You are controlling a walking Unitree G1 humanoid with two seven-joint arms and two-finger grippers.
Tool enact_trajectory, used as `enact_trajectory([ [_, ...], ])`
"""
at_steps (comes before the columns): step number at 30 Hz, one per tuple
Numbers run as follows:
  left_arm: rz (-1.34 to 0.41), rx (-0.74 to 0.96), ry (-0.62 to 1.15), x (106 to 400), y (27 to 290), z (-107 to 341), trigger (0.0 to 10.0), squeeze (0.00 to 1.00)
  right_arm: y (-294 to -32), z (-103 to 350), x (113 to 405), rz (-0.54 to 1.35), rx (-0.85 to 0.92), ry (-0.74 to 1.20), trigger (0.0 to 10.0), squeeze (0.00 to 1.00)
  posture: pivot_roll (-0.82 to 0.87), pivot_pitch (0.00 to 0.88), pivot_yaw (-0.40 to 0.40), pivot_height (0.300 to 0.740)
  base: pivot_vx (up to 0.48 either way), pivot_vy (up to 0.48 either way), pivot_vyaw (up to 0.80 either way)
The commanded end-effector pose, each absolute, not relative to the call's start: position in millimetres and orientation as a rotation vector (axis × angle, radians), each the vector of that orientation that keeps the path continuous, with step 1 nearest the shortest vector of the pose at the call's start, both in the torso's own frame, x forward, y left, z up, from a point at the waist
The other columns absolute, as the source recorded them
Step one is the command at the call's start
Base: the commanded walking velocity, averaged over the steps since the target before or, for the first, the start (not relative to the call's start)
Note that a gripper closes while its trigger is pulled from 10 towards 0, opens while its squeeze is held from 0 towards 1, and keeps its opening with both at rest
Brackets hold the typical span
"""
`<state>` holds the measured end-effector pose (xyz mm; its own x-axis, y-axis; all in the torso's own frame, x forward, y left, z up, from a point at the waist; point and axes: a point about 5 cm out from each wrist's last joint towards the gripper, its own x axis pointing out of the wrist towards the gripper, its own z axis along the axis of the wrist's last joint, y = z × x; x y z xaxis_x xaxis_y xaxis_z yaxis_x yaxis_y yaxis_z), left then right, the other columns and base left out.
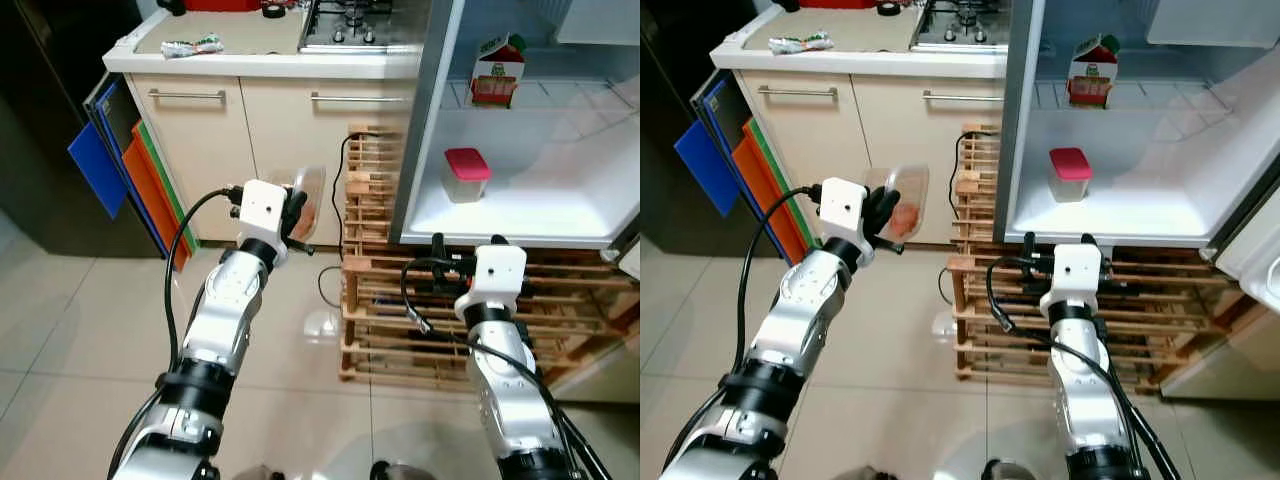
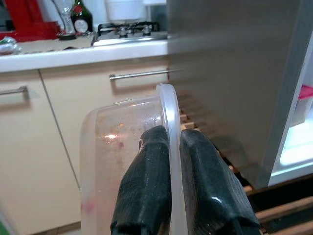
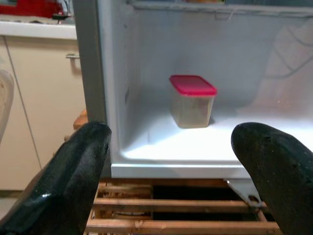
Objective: Restocking fridge
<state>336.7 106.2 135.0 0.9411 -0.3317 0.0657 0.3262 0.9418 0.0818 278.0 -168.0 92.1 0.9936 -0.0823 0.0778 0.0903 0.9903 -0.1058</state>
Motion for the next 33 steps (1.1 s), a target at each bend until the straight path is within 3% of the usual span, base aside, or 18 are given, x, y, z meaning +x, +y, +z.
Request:
enact_trajectory([
  [1, -0.332, 0.067, -0.106, 338.0, 106.2, 141.2, 10.0, 0.00, -168.6, 97.2, 278.8, -0.087, -0.115, -0.093, 10.0, 0.00, -0.15, 0.000, 0.050, 0.740, -0.251, -0.322, 0.00],
  [11, -0.341, 0.054, -0.106, 340.7, 104.5, 143.4, 10.0, 0.00, -174.9, 95.8, 276.1, -0.108, -0.126, -0.078, 10.0, 0.00, -0.16, 0.000, 0.054, 0.740, 0.000, -0.025, 0.00],
  [28, -0.365, 0.055, -0.112, 339.7, 100.6, 143.8, 10.0, 0.00, -175.2, 93.4, 274.4, -0.110, -0.124, -0.067, 10.0, 0.00, -0.16, 0.000, 0.057, 0.740, 0.000, 0.000, -0.80],
  [33, -0.358, 0.067, -0.124, 343.0, 98.8, 147.3, 10.0, 0.00, -174.0, 93.2, 274.3, -0.096, -0.144, -0.069, 10.0, 0.00, -0.17, 0.000, 0.057, 0.740, 0.000, 0.000, -0.37],
])
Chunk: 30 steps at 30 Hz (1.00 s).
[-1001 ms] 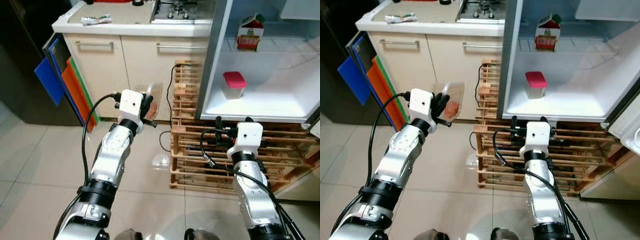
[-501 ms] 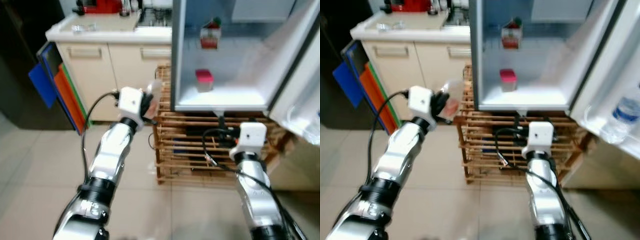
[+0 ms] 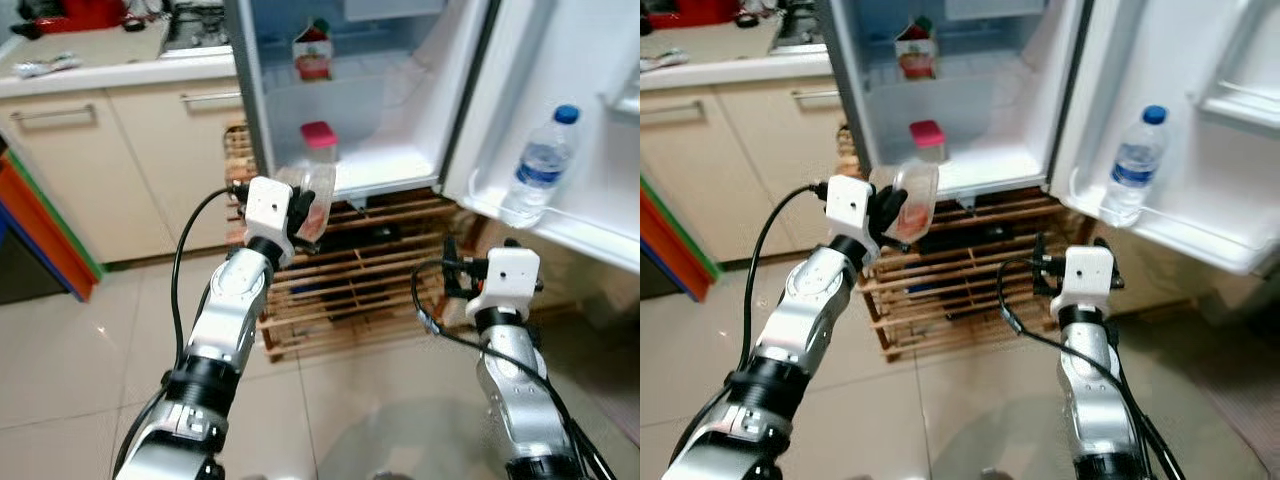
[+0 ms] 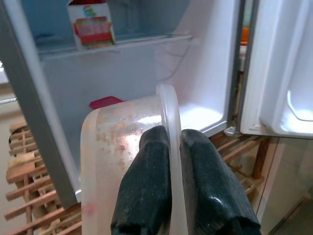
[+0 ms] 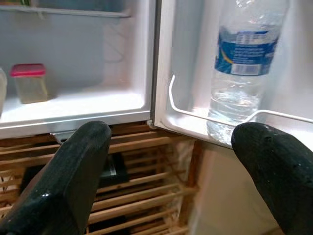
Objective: Restocking fridge
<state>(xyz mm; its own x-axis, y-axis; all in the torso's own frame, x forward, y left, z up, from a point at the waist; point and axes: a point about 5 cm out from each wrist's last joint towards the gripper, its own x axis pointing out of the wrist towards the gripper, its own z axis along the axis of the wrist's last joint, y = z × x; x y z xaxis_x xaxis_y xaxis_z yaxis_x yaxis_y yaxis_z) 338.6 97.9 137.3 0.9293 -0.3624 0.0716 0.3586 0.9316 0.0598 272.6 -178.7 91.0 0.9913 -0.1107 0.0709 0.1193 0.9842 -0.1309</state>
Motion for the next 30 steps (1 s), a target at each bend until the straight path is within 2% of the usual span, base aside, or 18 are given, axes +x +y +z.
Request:
enact_trajectory([
  [1, -0.357, 0.068, -0.125, 344, 98, 148, 10.0, 0.00, -174, 93, 274, -0.093, -0.134, -0.063, 10.0, 0.00, -0.17, 0.000, 0.057, 0.740, 0.000, 0.000, -0.80],
  [5, -0.351, 0.064, -0.125, 346, 98, 149, 10.0, 0.00, -176, 95, 274, -0.116, -0.121, -0.083, 10.0, 0.00, -0.17, 0.000, 0.057, 0.740, 0.000, 0.000, -0.80],
  [12, -0.350, 0.036, -0.133, 353, 97, 157, 10.0, 0.00, -178, 97, 274, -0.117, -0.141, -0.100, 10.0, 0.00, -0.17, 0.000, 0.056, 0.740, 0.040, 0.000, 0.00],
  [18, -0.371, 0.046, -0.184, 358, 89, 172, 10.0, 0.00, -178, 99, 273, -0.125, -0.148, -0.115, 10.0, 0.00, -0.18, 0.000, 0.058, 0.740, 0.444, 0.000, 0.00],
  [30, -0.365, 0.040, -0.191, 360, 89, 172, 10.0, 0.00, -177, 94, 270, -0.112, -0.153, -0.101, 10.0, 0.00, -0.18, 0.000, 0.059, 0.740, 0.447, 0.000, 0.00],
])
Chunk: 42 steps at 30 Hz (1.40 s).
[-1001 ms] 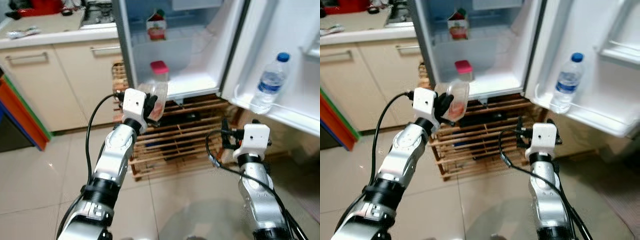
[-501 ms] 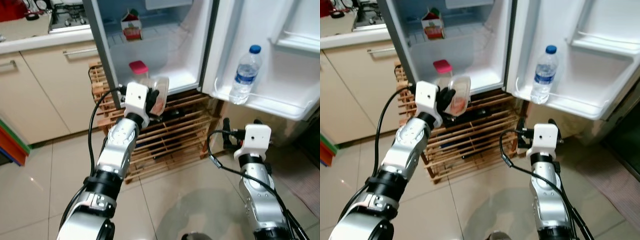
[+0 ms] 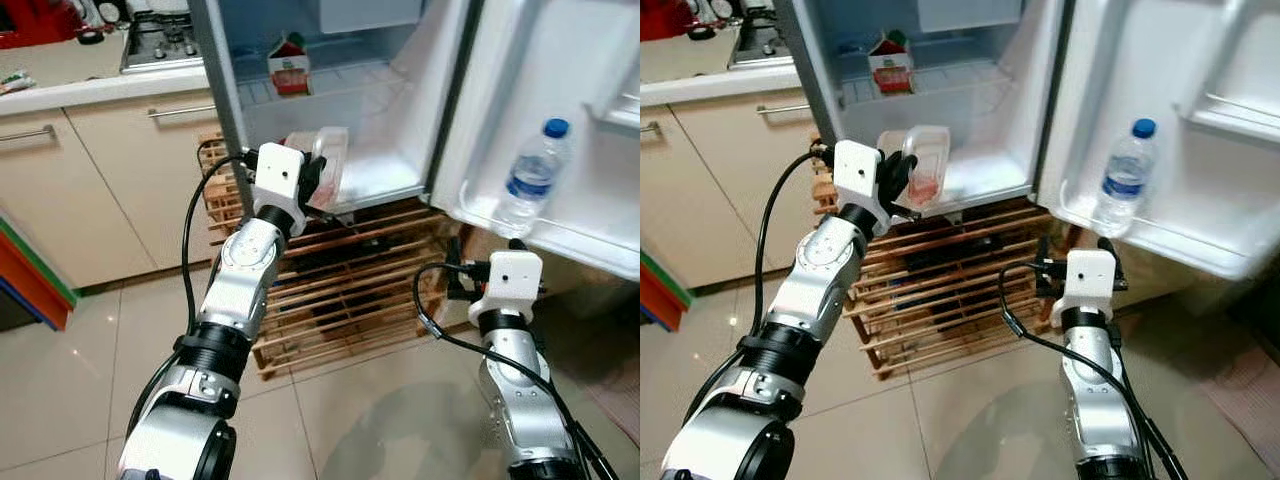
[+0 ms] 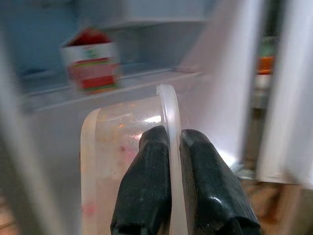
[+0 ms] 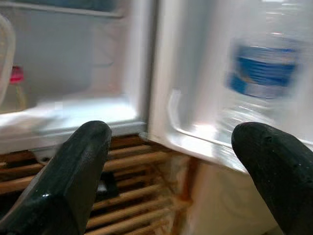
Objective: Restocking fridge
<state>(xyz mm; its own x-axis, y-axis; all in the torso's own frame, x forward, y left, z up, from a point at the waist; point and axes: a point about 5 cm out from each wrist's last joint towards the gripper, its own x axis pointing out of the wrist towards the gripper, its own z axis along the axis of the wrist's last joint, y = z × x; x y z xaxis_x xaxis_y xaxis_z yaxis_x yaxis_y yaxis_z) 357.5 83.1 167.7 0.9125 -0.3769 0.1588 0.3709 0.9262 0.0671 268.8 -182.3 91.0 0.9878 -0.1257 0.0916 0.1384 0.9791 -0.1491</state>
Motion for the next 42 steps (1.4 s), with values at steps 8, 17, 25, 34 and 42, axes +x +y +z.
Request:
enact_trajectory([
  [8, -0.387, 0.028, -0.202, 359, 86, 173, 10.0, 0.00, -175, 93, 270, -0.105, -0.153, -0.098, 10.0, 0.00, -0.18, 0.000, 0.060, 0.740, 0.047, 0.000, 0.00],
  [17, -0.472, -0.001, -0.162, 363, 64, 176, 10.0, 0.00, -173, 92, 268, -0.100, -0.150, -0.094, 10.0, 0.00, -0.18, 0.000, 0.057, 0.740, 0.000, 0.000, 0.00],
  [25, -0.525, -0.167, -0.118, 379, 31, 202, 10.0, 0.00, -169, 94, 258, -0.090, -0.147, -0.094, 10.0, 0.00, -0.22, 0.021, 0.061, 0.740, 0.000, 0.000, 0.00],
  [34, -0.443, -0.372, -0.024, 394, 20, 210, 10.0, 0.00, -179, 85, 218, -0.118, -0.173, -0.022, 10.0, 0.00, -0.33, 0.105, 0.054, 0.740, 0.000, 0.000, 0.00],
  [42, -0.356, -0.596, 0.085, 395, 24, 192, 10.0, 0.00, -186, 87, 177, -0.131, -0.198, 0.046, 10.0, 0.00, -0.40, 0.194, 0.021, 0.740, 0.000, 0.000, 0.00],
])
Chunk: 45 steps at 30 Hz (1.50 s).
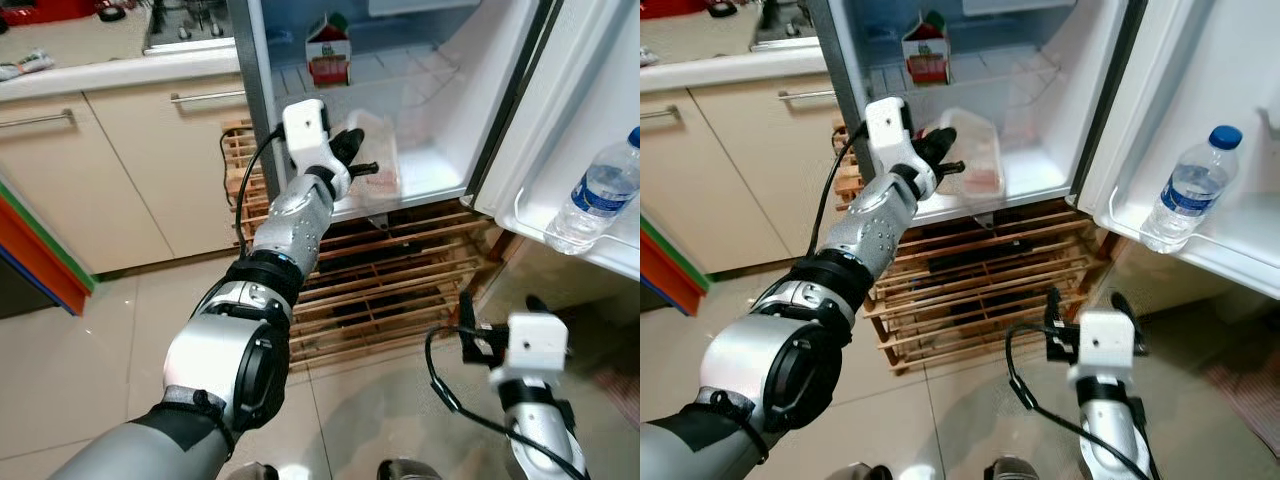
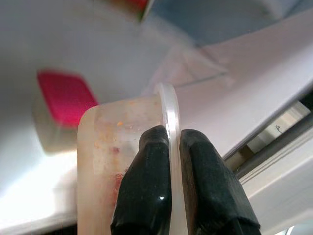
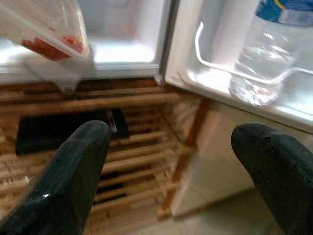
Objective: Restocking fridge
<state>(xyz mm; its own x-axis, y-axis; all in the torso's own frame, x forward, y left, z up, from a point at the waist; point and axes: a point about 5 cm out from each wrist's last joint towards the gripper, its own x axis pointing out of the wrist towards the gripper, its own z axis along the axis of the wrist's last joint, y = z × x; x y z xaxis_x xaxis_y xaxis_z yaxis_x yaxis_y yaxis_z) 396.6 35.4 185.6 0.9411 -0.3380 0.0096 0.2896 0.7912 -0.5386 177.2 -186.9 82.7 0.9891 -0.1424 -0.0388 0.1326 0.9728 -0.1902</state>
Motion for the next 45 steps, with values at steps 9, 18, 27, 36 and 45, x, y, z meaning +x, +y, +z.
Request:
enact_trajectory([
  [9, -0.352, -0.751, 0.154, 391, 9, 186, 10.0, 0.00, -179, 89, 148, -0.114, -0.200, 0.127, 10.0, 0.00, -0.44, 0.257, 0.006, 0.740, 0.000, 0.000, 0.00],
  [18, -0.264, -0.773, 0.123, 399, 25, 191, 10.0, 1.00, -179, 93, 142, -0.112, -0.198, 0.148, 10.0, 0.00, -0.45, 0.280, 0.005, 0.740, 0.000, 0.000, 0.00],
  [27, -0.096, -0.671, 0.046, 409, 60, 202, 10.0, 1.00, -174, 93, 130, -0.106, -0.191, 0.183, 10.0, 0.00, -0.46, 0.307, -0.002, 0.740, 0.000, 0.000, 0.00],
  [36, -0.025, -0.595, 0.037, 411, 70, 202, 10.0, 1.00, -172, 95, 129, -0.104, -0.187, 0.191, 10.0, 0.00, -0.45, 0.314, -0.006, 0.740, 0.000, 0.000, 0.00],
  [45, -0.033, -0.533, -0.059, 414, 71, 222, 10.0, 0.00, -171, 95, 132, -0.103, -0.175, 0.191, 10.0, 0.00, -0.43, 0.312, -0.007, 0.740, 0.000, 0.000, 0.00],
])
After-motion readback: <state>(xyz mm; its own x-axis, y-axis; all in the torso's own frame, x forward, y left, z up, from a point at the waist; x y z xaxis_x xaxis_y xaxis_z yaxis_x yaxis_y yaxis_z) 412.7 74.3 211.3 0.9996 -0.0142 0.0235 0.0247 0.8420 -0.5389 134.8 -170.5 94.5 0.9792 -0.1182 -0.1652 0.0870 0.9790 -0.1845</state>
